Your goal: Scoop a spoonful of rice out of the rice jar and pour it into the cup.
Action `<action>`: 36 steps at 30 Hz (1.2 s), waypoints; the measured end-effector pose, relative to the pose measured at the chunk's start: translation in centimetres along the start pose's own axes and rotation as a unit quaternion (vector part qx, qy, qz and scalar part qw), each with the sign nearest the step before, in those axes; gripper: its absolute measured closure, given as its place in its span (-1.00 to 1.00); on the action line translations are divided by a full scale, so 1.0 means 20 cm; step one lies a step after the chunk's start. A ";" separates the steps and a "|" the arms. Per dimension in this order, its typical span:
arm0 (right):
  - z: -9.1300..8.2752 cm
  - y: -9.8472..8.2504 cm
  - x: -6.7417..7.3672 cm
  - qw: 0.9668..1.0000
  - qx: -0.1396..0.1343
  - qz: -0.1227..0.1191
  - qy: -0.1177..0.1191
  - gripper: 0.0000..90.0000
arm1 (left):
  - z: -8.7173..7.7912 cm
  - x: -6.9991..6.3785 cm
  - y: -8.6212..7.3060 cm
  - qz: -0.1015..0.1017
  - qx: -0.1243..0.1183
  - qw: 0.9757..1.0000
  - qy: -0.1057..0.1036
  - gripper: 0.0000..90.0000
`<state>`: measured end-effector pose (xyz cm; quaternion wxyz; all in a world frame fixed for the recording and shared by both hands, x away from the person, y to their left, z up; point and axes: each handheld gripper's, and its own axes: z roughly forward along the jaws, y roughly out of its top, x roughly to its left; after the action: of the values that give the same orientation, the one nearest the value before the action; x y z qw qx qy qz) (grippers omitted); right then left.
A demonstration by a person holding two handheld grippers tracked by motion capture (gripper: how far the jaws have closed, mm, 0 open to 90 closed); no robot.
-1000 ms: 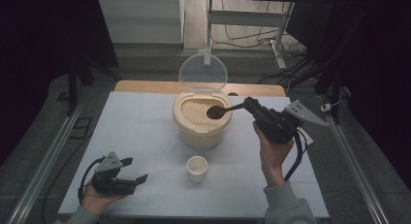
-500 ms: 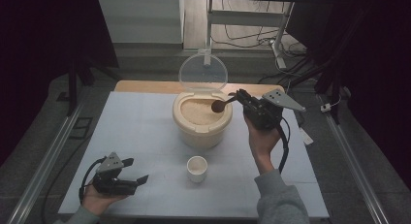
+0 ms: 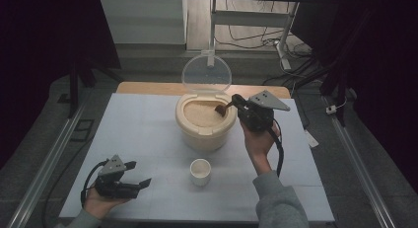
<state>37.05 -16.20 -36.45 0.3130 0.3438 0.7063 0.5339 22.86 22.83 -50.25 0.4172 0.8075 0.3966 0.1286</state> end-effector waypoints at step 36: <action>0.03 -0.18 -0.21 0.936 0.004 0.351 0.037 0.85 | 0.01 -0.01 0.01 0.006 0.003 1.000 0.001 -0.66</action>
<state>39.32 -20.10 -39.77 0.0781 0.5509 0.5540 0.6193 22.92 22.58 -50.19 0.4133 0.8111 0.3929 0.1303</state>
